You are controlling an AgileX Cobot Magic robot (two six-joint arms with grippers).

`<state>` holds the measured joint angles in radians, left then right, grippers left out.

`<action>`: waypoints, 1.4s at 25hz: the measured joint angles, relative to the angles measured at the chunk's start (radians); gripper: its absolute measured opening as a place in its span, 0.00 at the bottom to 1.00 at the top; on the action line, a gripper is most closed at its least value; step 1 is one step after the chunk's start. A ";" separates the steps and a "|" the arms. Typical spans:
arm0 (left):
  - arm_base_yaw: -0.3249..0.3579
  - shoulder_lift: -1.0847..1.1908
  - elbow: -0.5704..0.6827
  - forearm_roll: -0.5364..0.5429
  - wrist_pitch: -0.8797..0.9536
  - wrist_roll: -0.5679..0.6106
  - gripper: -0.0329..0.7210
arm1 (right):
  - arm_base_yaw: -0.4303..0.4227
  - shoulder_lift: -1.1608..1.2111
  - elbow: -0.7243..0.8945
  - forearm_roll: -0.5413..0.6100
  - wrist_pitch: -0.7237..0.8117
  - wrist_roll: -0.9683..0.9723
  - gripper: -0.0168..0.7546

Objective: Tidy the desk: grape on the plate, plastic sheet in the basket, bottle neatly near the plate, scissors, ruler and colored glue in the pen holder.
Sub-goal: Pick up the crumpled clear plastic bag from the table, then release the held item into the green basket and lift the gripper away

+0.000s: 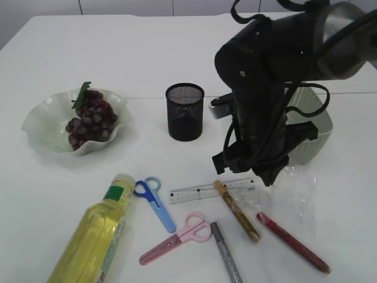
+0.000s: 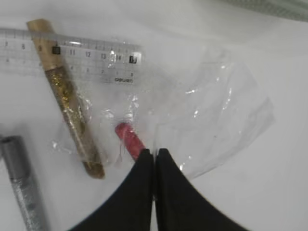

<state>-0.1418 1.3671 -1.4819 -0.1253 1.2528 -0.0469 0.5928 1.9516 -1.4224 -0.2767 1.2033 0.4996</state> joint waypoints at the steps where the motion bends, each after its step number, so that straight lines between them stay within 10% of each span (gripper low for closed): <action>1: 0.000 0.000 0.000 0.000 0.000 0.000 0.58 | 0.000 -0.005 0.000 0.014 0.000 -0.007 0.00; 23: 0.000 0.000 0.000 -0.004 0.000 0.000 0.58 | -0.005 -0.246 -0.190 0.093 0.024 -0.099 0.00; 35: 0.000 0.000 0.000 -0.010 0.000 0.000 0.58 | -0.215 -0.248 -0.329 0.019 0.039 -0.182 0.00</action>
<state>-0.1418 1.3671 -1.4819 -0.1356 1.2528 -0.0469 0.3776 1.7040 -1.7514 -0.2574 1.2419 0.3176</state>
